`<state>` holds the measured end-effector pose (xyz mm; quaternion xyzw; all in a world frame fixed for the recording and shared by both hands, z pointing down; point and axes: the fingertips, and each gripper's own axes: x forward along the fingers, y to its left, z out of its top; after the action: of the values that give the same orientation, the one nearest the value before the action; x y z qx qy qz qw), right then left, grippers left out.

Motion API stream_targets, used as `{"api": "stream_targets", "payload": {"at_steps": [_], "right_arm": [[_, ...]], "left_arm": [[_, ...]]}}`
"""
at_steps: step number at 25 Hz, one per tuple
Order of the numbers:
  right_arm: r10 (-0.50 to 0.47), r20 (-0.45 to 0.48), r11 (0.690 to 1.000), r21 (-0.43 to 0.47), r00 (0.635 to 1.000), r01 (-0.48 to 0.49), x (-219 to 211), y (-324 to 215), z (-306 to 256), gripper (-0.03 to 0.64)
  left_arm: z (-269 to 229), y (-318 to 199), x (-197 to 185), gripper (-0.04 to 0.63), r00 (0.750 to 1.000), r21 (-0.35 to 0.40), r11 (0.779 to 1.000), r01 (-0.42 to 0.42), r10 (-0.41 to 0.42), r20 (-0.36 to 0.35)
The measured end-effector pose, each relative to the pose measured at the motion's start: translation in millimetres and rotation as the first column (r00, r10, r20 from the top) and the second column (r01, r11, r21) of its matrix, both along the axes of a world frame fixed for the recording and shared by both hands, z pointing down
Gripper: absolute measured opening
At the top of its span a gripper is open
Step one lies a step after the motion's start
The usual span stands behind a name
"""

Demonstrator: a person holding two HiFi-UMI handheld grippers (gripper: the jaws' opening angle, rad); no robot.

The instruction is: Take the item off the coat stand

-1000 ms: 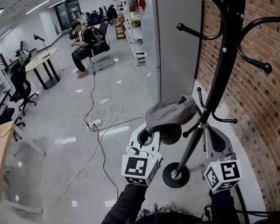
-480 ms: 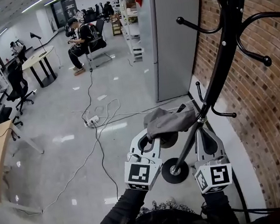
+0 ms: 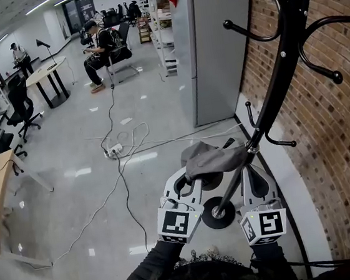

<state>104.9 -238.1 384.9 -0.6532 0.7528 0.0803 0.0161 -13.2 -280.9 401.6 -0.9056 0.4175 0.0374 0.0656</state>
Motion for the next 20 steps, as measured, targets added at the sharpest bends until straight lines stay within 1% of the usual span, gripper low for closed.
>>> {"api": "stream_targets", "payload": {"at_steps": [9, 20], "right_arm": [[0.002, -0.001, 1.000, -0.007, 1.000, -0.002, 2, 0, 0, 0.009], [0.033, -0.007, 0.999, -0.007, 0.999, -0.033, 10, 1, -2, 0.008]], "left_arm": [[-6, -3, -5, 0.029, 1.000, -0.001, 1.000, 0.007, -0.007, -0.030], [-7, -3, -2, 0.029, 1.000, 0.001, 1.000, 0.013, -0.013, -0.017]]}}
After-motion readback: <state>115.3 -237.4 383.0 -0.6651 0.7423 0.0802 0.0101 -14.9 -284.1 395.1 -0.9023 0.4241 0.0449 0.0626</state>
